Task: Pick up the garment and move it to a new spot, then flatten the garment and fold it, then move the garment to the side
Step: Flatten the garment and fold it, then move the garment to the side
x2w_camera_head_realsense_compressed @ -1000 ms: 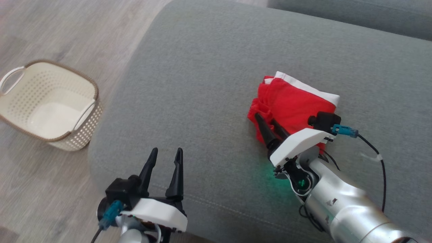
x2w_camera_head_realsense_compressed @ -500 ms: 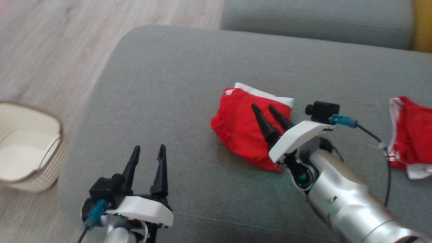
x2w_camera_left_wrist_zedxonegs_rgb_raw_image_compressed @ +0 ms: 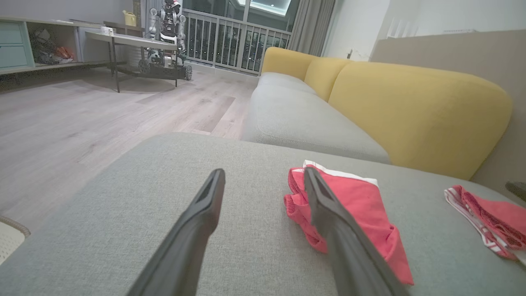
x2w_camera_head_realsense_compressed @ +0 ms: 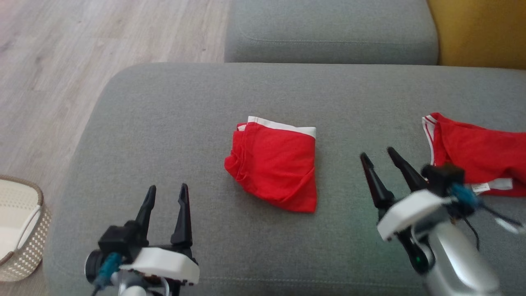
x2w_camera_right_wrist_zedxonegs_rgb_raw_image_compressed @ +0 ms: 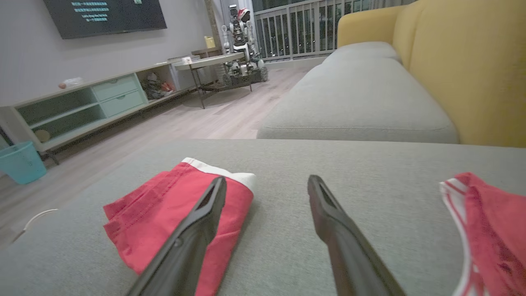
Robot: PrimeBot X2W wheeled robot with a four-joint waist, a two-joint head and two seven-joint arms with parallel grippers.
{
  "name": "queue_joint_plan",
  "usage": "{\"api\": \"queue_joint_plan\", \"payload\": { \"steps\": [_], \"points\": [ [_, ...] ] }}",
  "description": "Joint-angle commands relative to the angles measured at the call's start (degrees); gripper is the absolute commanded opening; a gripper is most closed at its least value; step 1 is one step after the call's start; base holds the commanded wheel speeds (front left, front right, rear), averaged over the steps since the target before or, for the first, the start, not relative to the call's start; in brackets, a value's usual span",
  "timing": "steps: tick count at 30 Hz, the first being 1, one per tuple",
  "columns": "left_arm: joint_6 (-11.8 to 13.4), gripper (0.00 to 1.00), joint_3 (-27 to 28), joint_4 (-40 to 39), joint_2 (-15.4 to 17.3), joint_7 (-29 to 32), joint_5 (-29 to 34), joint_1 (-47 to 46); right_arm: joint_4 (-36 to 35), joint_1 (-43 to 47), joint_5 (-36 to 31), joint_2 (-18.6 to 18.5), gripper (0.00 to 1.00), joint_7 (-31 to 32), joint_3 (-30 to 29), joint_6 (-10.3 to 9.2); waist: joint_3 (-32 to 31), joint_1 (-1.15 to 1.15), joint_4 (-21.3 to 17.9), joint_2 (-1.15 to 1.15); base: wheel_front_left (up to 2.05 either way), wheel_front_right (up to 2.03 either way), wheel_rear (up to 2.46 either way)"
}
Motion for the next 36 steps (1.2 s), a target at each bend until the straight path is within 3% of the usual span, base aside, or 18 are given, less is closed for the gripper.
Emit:
{"api": "queue_joint_plan", "payload": {
  "steps": [1, 6, 10, 18, 24, 26, 36],
  "points": [
    [-0.16, 1.0, 1.9, -1.63, 0.11, -0.45, 1.69, -1.53, -4.38, 0.74, -3.04, 1.35, 1.0, -0.53, -1.27, 0.0, 0.06, 0.0, -0.32, 0.0, 0.0, 0.0, 0.0],
    [-0.33, 1.0, 1.16, -0.19, 0.11, -0.45, 4.59, -0.25, -11.16, 9.28, -8.73, 4.41, 1.0, -0.53, -7.72, 0.0, 0.21, 0.0, -0.67, 0.0, 0.0, 0.0, 0.0],
    [-0.24, 1.0, 1.59, -0.58, 0.11, -0.45, 1.04, 0.6, -13.65, 12.45, -10.43, 5.48, 1.0, -0.53, -9.24, 0.0, 0.43, 0.0, -0.66, 0.0, 0.0, 0.0, 0.0],
    [-0.7, 1.0, 0.69, -1.12, 0.11, -0.45, 1.6, -0.89, -13.78, 10.98, -6.79, 5.92, 1.0, -0.08, -7.83, 0.0, 2.53, 0.0, 0.75, 0.0, 0.0, 0.0, 0.0],
    [-0.86, 1.0, -1.57, -1.37, 0.11, -0.45, 3.29, -3.77, -11.69, 5.33, -2.15, 5.93, 1.0, 3.58, -5.27, 0.0, 6.82, 0.0, 3.33, 0.0, 0.0, 0.0, 0.0],
    [-1.19, 1.0, -3.12, -1.31, 0.11, -0.45, 6.57, -5.08, -10.12, 2.98, -1.32, 5.94, 1.0, 5.32, -4.78, 0.0, 8.34, 0.0, 4.71, 0.0, 0.0, 0.0, 0.0],
    [-0.03, 1.0, -6.82, -1.57, 0.11, -0.45, 6.56, -7.91, 2.87, -6.68, -3.99, 5.78, 1.0, 10.01, -7.11, 0.0, 12.82, 0.0, 11.26, 0.0, 0.0, 0.0, 0.0]
  ]
}}
